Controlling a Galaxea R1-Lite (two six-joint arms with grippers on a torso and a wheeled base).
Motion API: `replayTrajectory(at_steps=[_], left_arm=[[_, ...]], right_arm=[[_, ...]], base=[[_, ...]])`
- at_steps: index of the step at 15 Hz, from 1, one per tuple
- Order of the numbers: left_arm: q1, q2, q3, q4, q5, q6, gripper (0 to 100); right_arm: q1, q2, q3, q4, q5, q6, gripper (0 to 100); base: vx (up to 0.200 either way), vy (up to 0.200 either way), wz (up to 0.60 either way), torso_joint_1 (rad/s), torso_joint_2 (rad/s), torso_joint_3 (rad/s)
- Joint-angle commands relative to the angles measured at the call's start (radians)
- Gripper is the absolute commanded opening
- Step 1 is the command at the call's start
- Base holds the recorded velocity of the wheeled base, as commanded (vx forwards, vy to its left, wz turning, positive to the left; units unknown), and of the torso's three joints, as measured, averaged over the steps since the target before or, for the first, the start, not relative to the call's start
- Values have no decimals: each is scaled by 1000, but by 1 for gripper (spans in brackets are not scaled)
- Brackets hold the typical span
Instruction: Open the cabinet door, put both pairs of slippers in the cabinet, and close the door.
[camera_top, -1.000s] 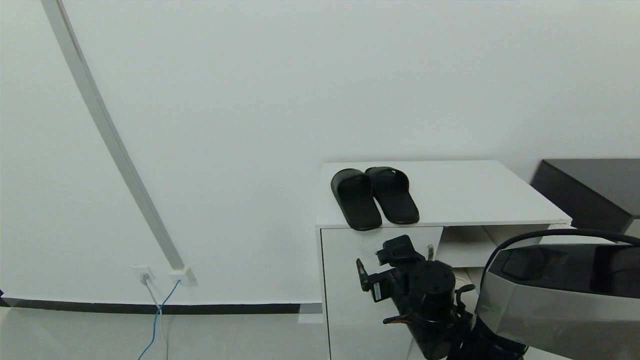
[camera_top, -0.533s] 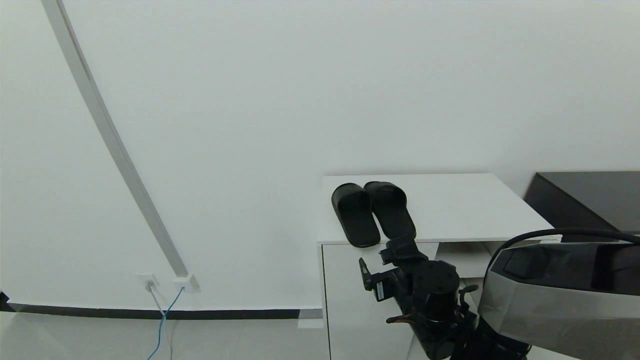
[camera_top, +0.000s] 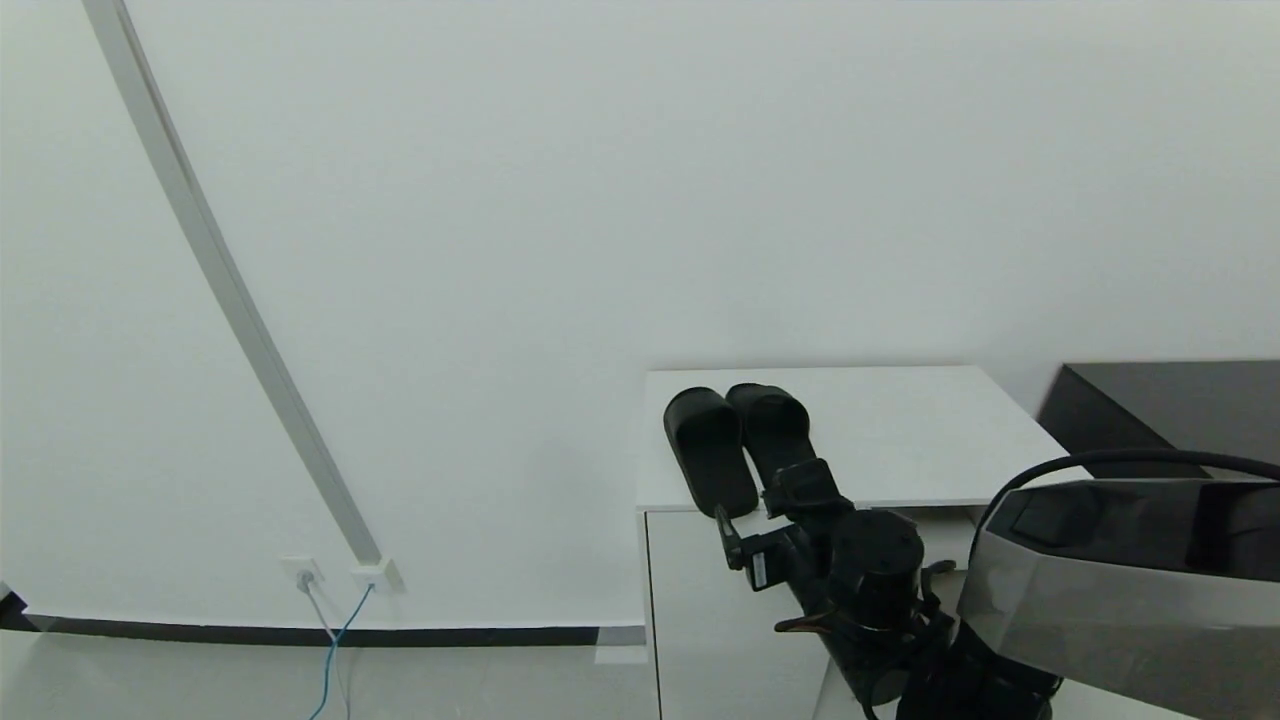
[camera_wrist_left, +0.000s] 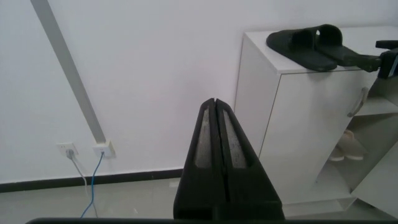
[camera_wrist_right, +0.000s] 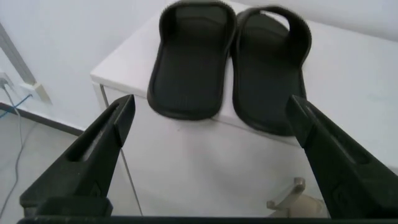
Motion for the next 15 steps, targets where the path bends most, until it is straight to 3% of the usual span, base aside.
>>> replayTrajectory(at_steps=[1,4,8,11,15], left_arm=[[0,1,0,0,0,1,0],[0,1,0,0,0,3,0],[0,1,0,1,0,3,0],[0,1,0,1,0,3,0],[0,1,0,1,0,3,0]], right_arm=[[-30,-54,-84,149,-1,21,100],[-45,-155,-256,511,-4,161,100],[-39,-207,-335,793,-4,299,100],[-36,-177,-329,809,-4,337,100],[-36,-115,-329,779,-8,334,100]], base=[[0,0,0,149,-334,-188],[0,0,0,44,-99,-44],[0,0,0,0,0,0],[0,0,0,0,0,0],[200,0,0,1,5,4]])
